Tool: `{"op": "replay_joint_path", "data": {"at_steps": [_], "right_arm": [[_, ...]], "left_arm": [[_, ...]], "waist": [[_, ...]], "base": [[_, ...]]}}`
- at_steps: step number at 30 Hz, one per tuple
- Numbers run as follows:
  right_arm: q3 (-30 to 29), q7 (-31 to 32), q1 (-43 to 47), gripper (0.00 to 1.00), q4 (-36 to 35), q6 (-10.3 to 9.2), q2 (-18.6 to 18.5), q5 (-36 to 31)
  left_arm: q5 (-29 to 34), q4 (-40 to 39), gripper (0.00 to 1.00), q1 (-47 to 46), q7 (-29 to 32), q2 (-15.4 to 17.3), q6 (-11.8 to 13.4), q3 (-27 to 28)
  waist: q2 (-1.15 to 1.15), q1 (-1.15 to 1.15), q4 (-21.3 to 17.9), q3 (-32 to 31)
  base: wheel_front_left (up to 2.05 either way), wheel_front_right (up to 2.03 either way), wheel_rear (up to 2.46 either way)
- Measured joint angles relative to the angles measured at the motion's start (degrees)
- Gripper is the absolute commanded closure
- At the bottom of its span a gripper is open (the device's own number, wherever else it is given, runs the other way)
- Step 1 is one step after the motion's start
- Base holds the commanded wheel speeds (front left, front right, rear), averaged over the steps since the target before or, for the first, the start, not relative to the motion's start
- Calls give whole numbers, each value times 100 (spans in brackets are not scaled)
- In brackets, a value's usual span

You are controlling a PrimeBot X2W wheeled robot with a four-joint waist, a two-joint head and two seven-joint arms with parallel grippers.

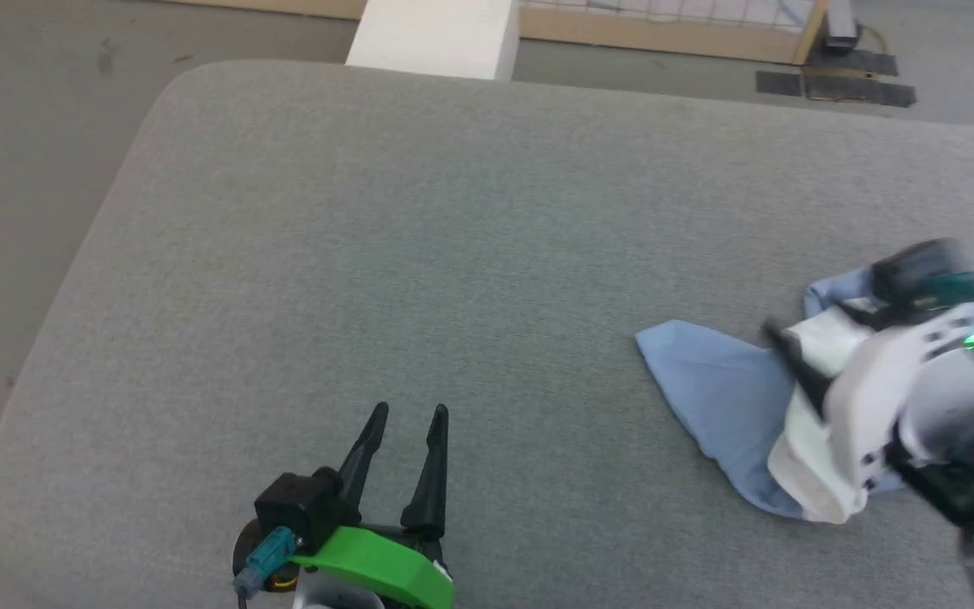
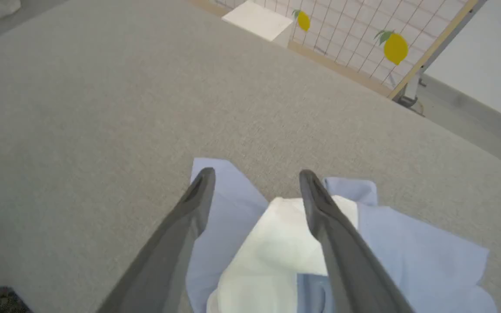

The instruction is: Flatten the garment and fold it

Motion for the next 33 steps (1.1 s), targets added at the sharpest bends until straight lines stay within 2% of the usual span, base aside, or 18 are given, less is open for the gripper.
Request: {"op": "replay_joint_path", "data": {"at_steps": [4, 8, 14, 15, 16, 21, 27, 33], "right_arm": [[728, 639, -303, 0, 756, 1, -177, 48], [1177, 954, -695, 0, 1434, 1, -187, -26], [1290, 1014, -878, 0, 2404, 0, -141, -261], [1238, 956, -881, 55, 2531, 1, -127, -268], [1193, 904, -893, 100, 2597, 1, -122, -278], [942, 377, -1054, 100, 2761, 1, -92, -323], [733, -345, -1497, 100, 2608, -1, 234, -196], [1249, -800, -2251, 100, 2198, -1, 625, -16]], "left_arm": [[-56, 11, 0, -26, 0, 0, 10, -111], [-130, 13, 0, -69, 0, 0, 29, -223], [-181, 18, 0, -182, 1, 0, 81, -391], [-182, 18, 0, -207, 1, 0, 82, -407], [-185, 16, 0, -224, 1, 0, 86, -412], [-232, 23, 0, -303, 1, 0, 151, -419], [-232, 52, 0, -305, 1, 0, 158, -367], [-232, 76, 0, -299, 1, 0, 138, -342]], "waist": [[0, 0, 195, 80], [0, 0, 403, 173], [0, 0, 669, 351], [0, 0, 706, 388], [0, 0, 733, 417], [0, 0, 834, 520], [0, 0, 793, 370], [0, 0, 755, 184]], "base": [[0, 0, 0], [0, 0, 0], [0, 0, 0], [0, 0, 0], [0, 0, 0], [0, 0, 0], [0, 0, 0], [0, 0, 0]]}}
